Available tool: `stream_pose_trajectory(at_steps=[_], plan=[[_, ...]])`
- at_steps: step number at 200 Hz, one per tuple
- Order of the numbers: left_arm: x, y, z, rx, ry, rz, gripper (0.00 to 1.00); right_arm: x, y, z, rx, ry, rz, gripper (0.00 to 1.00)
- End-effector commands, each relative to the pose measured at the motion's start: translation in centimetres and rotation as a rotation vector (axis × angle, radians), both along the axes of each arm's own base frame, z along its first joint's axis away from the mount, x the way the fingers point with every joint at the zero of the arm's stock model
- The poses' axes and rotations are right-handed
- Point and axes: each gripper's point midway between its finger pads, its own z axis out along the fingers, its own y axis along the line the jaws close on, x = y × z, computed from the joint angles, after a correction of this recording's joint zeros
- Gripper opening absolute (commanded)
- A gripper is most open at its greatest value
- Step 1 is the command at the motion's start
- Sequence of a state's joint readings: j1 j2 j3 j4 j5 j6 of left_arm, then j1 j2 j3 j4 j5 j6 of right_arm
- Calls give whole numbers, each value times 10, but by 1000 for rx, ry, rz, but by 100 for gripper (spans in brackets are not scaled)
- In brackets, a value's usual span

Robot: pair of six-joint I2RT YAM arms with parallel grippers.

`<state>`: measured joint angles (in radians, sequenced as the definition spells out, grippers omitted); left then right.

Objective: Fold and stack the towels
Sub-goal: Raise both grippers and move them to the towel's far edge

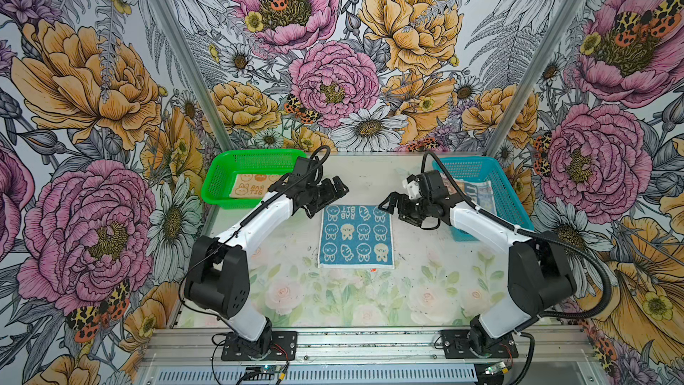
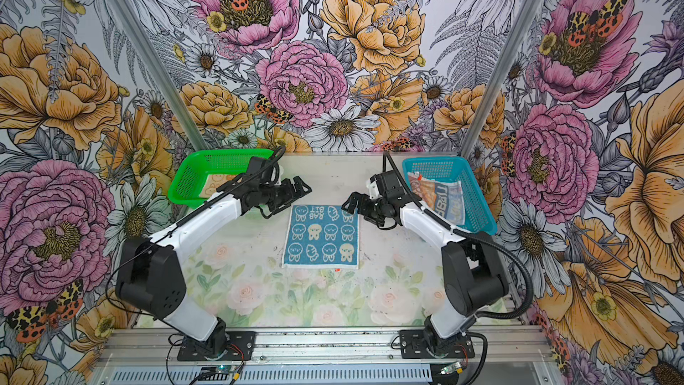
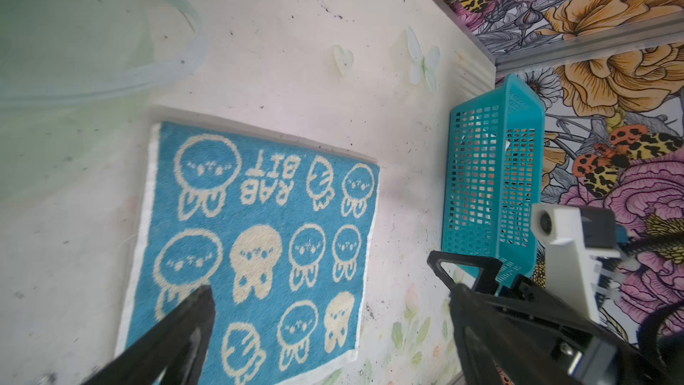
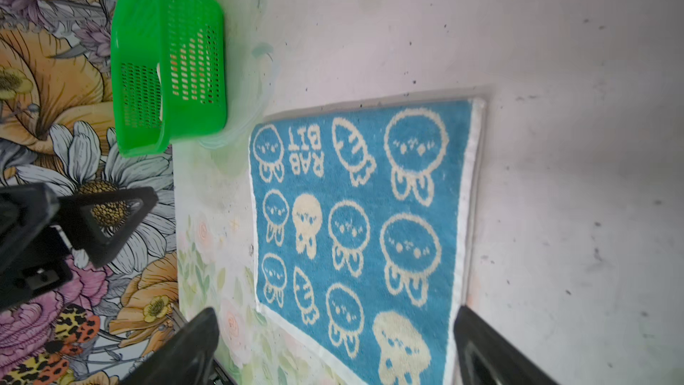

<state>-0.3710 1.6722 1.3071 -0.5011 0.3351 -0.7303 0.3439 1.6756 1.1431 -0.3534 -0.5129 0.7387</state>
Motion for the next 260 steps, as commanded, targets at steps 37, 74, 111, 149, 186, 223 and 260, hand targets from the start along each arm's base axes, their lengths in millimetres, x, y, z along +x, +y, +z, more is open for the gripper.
stream_pose_trajectory(at_steps=[37,74,111,149,186,223,260], plan=[[39,-14,-60,-61,84,-14,99,69,52,-16,283,-10,-2,99],[41,8,-99,-14,142,0,99,75,47,-54,222,35,4,99],[38,24,-135,82,188,-16,99,71,21,-79,141,61,-9,99],[42,30,-146,159,194,-31,99,68,5,-83,65,64,14,99],[55,28,-105,258,98,-81,99,67,-3,-39,-16,-42,76,99],[55,20,-76,419,12,-162,99,64,-25,-35,-221,-79,142,99],[44,15,-79,440,21,-187,99,68,-34,-63,-348,-60,211,89]])
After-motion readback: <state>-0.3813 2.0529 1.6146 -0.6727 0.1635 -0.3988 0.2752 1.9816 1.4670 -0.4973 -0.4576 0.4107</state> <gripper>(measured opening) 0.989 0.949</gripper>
